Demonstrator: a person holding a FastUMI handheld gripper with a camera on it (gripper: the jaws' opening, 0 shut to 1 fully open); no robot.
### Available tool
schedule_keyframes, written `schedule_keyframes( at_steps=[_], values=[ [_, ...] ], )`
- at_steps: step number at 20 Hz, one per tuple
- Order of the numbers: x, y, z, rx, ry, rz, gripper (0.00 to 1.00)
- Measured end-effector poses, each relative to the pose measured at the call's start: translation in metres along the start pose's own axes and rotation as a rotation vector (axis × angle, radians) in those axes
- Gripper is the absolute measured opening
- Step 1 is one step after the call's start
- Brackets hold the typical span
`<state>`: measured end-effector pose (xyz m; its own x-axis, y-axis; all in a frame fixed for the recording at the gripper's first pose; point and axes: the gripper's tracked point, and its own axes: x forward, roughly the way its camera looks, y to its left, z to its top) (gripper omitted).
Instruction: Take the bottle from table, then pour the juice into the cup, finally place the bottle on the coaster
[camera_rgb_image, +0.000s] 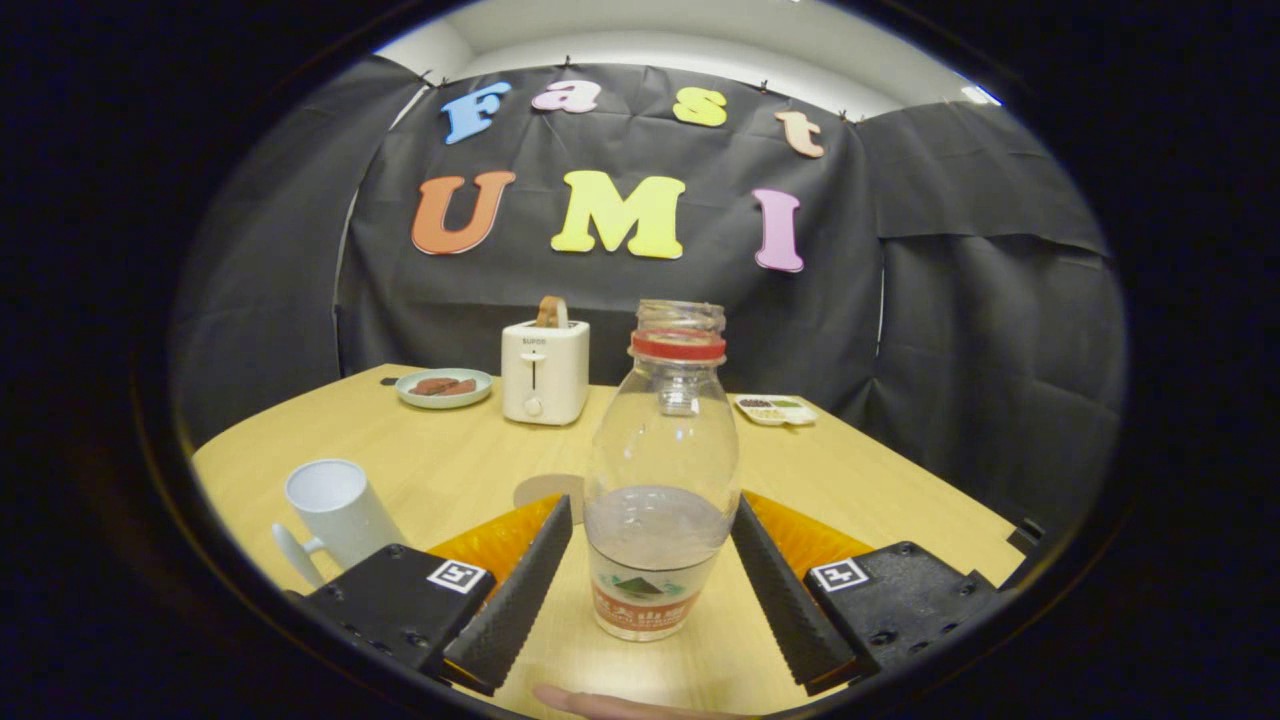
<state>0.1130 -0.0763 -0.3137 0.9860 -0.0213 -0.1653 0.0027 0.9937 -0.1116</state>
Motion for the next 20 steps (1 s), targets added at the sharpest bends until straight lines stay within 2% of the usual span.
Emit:
schedule_keyframes(
  at_steps=[6,10,11,20],
  values=[
    [0.004,-0.005,0.001,0.017,-0.015,-0.027,1.0],
    [0.005,-0.005,0.003,0.039,-0.009,-0.025,0.85],
    [0.004,-0.006,0.006,0.024,-0.01,-0.027,0.81],
    [-0.01,-0.022,0.035,-0.27,-0.057,-0.156,0.79]
  ],
)
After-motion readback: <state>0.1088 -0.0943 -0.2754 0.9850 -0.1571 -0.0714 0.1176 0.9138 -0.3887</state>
